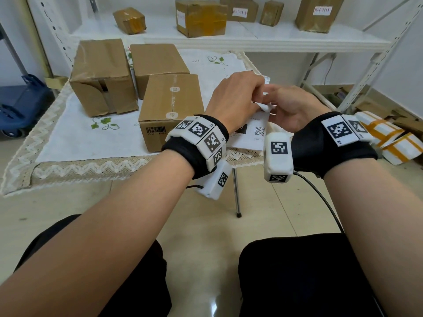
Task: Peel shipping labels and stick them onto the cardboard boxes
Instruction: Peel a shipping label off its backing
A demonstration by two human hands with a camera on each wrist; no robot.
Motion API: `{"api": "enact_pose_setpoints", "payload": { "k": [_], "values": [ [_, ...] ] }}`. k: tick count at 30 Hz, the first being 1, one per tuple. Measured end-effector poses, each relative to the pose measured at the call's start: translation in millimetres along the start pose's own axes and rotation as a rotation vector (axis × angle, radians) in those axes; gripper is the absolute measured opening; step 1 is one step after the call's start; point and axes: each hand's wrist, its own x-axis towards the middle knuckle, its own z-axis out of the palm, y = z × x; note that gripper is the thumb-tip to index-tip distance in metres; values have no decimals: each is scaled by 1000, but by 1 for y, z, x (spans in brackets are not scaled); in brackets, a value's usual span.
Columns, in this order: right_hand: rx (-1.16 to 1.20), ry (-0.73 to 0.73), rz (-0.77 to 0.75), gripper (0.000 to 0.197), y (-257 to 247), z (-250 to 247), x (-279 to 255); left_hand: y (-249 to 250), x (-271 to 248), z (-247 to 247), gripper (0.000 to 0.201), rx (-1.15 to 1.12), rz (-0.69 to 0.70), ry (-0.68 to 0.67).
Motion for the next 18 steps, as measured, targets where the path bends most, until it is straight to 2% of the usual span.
{"api": "enact_pose_setpoints", "payload": {
  "k": [3,8,12,18],
  "values": [
    [6,52,-29,37,2,-1,3,-1,0,0,23,-8,37,-32],
    [15,101,-37,35,5,-4,6,0,0,-1,43,-59,26,-73],
    [51,132,-48,35,4,-4,5,2,1,-1,31,-74,42,-73],
    [84,171,-44,28,2,1,9,1,1,-2,24,-78,2,-11]
  ]
}}
